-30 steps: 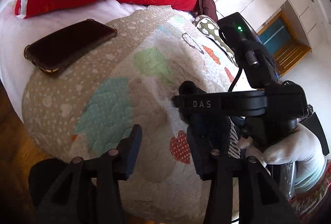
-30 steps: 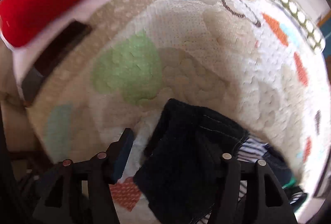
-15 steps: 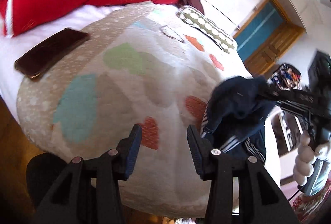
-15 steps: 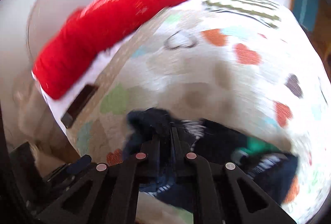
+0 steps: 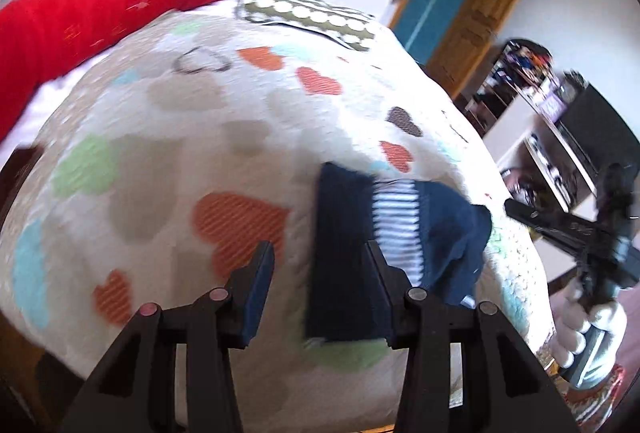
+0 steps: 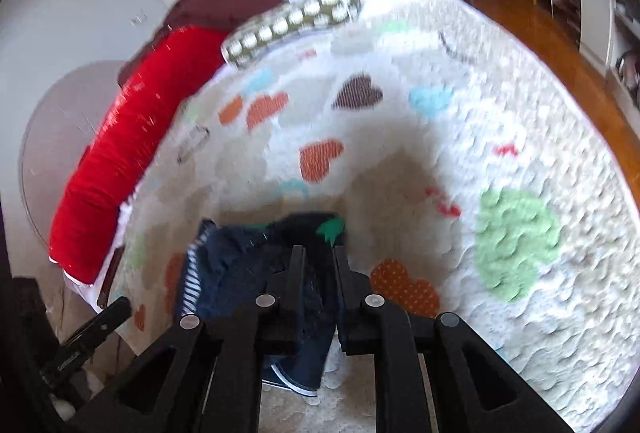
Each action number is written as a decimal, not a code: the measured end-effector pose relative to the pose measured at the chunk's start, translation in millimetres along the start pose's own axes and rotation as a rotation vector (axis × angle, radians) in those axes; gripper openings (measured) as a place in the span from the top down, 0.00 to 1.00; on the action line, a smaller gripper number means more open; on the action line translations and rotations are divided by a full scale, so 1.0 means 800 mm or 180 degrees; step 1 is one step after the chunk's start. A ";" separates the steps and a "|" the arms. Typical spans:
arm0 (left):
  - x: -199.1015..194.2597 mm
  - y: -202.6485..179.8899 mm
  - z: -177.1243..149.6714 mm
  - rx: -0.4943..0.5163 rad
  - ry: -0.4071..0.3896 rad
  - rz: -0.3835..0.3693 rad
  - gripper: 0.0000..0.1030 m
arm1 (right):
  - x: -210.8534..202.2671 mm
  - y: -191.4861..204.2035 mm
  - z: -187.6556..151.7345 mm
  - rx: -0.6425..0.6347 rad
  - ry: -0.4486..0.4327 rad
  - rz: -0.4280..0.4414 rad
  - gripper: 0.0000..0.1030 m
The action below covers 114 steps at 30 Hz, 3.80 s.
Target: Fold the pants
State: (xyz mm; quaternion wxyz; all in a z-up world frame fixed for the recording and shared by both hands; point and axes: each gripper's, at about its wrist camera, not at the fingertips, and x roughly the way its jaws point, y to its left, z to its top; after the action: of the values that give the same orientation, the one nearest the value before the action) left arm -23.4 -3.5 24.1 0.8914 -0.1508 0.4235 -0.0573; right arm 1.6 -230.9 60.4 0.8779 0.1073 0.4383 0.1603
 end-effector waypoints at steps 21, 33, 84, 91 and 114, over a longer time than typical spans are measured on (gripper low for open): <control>0.087 0.030 0.040 -0.0117 0.0348 -0.0127 0.33 | 0.035 -0.031 -0.028 0.0114 0.0140 0.0266 0.29; 0.129 -0.011 0.051 0.0100 0.0772 -0.0885 0.75 | 0.100 -0.026 -0.010 0.0462 0.0352 0.0793 0.74; -0.096 -0.098 -0.050 0.0822 -0.1236 0.1004 0.00 | -0.069 0.027 -0.099 -0.0080 -0.1318 -0.0988 0.04; -0.045 -0.077 -0.049 0.0670 -0.0751 0.0936 0.00 | -0.010 0.037 -0.115 -0.0361 -0.0807 -0.1047 0.05; -0.018 -0.059 -0.050 0.0514 -0.0354 0.0889 0.00 | 0.030 0.031 -0.122 -0.0323 -0.0412 -0.1114 0.05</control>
State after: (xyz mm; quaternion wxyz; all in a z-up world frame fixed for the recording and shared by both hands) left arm -62.3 -53.6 25.7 0.9220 -0.0213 0.3844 0.0417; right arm -67.9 -194.3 -6.9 0.9230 -0.0048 0.3842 0.0199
